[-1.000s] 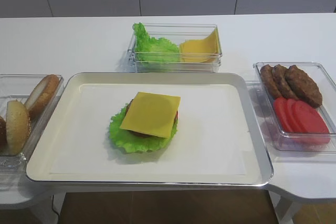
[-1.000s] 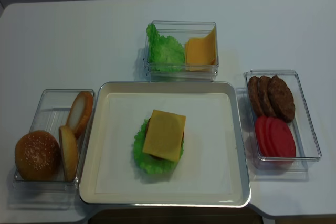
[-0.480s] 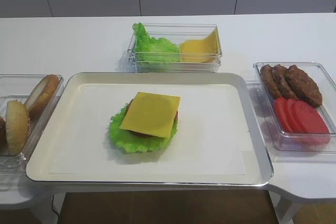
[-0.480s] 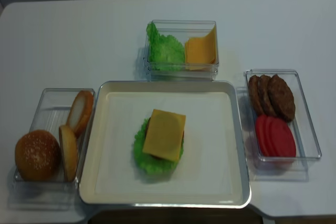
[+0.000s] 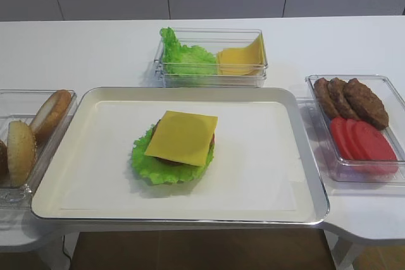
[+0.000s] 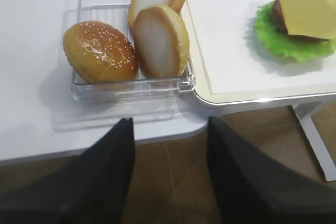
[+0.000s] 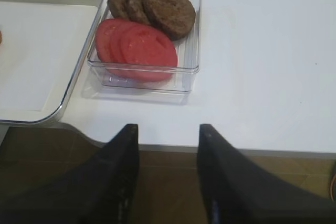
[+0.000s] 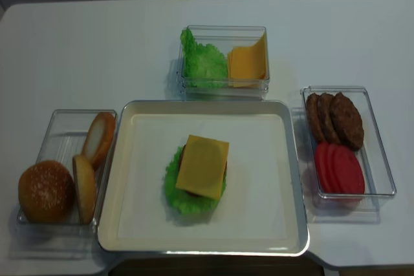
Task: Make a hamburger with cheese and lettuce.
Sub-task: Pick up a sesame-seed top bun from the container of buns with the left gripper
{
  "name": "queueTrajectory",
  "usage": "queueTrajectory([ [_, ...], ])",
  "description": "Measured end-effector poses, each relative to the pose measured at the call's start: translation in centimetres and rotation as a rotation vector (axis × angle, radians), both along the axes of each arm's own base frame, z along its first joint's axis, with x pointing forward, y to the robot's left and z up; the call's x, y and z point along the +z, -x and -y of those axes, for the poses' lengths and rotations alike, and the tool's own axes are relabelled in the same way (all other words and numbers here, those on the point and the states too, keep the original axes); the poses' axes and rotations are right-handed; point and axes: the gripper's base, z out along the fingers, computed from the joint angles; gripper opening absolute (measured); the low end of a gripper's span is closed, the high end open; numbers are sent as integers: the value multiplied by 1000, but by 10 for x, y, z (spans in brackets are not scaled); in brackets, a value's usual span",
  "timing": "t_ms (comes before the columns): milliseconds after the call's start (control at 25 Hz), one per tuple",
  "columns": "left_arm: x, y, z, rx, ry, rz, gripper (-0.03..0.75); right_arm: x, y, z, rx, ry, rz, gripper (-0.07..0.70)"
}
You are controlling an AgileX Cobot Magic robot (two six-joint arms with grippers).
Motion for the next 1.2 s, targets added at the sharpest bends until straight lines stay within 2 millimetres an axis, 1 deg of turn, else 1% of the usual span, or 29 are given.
queueTrajectory([
  [200, 16, -15, 3, -2, -1, -54, 340, 0, 0, 0, 0, 0, 0, 299],
  [520, 33, -47, 8, 56, 35, -241, 345, 0, 0, 0, 0, 0, 0, 299],
  [840, 40, -79, 13, 123, 74, -370, 409, 0, 0, 0, 0, 0, 0, 299],
  [1200, 47, -110, 21, 122, 94, -453, 418, 0, 0, 0, 0, 0, 0, 299],
])
